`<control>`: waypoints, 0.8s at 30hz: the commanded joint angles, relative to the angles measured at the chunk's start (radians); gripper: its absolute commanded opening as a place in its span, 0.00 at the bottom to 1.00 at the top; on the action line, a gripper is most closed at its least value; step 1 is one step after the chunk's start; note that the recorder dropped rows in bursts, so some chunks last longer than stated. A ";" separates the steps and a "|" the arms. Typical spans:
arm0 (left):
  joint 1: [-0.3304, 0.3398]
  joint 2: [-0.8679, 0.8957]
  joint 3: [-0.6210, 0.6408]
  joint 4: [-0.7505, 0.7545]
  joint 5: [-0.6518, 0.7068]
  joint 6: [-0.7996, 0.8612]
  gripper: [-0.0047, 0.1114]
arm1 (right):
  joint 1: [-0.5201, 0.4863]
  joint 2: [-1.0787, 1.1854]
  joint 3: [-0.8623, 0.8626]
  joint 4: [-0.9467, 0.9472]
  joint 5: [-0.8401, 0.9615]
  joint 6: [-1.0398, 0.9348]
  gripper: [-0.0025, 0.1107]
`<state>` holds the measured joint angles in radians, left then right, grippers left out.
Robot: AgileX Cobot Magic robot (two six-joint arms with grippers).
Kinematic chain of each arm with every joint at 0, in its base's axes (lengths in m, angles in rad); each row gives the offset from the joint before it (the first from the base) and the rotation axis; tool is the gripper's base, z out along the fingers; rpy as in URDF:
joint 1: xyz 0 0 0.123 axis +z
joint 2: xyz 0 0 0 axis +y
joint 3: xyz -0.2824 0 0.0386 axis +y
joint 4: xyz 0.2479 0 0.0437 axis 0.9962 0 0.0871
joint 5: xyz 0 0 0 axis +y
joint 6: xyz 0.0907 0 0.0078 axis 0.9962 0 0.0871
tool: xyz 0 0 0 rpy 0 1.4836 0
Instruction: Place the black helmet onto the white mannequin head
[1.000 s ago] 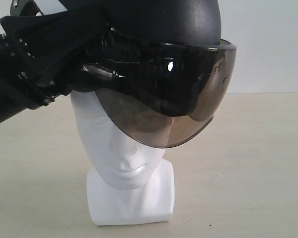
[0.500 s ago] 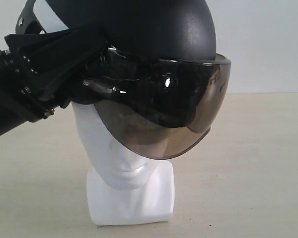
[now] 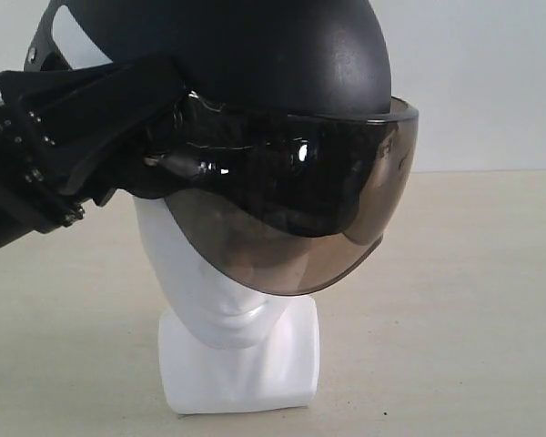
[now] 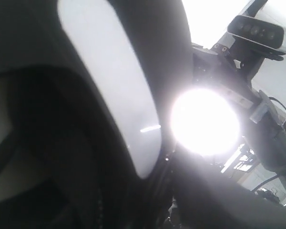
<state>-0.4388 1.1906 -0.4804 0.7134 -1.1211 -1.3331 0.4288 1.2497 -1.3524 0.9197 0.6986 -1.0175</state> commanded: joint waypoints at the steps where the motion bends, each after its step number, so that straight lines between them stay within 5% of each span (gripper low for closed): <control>1: 0.001 -0.042 0.002 0.099 -0.100 -0.020 0.16 | 0.013 0.019 0.011 -0.025 0.077 -0.003 0.02; 8: 0.001 -0.043 0.002 0.184 -0.086 -0.045 0.42 | 0.013 0.019 0.011 -0.034 0.095 0.016 0.02; 15: 0.001 -0.089 0.002 0.310 0.034 -0.085 0.42 | 0.013 0.026 0.011 -0.043 0.102 0.028 0.02; 24: 0.001 -0.237 0.002 0.535 0.351 -0.267 0.42 | 0.054 0.091 0.011 -0.050 0.098 0.033 0.02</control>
<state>-0.4286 1.0236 -0.4976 1.0401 -0.8155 -1.5264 0.4512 1.2909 -1.3645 0.9366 0.7297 -0.9788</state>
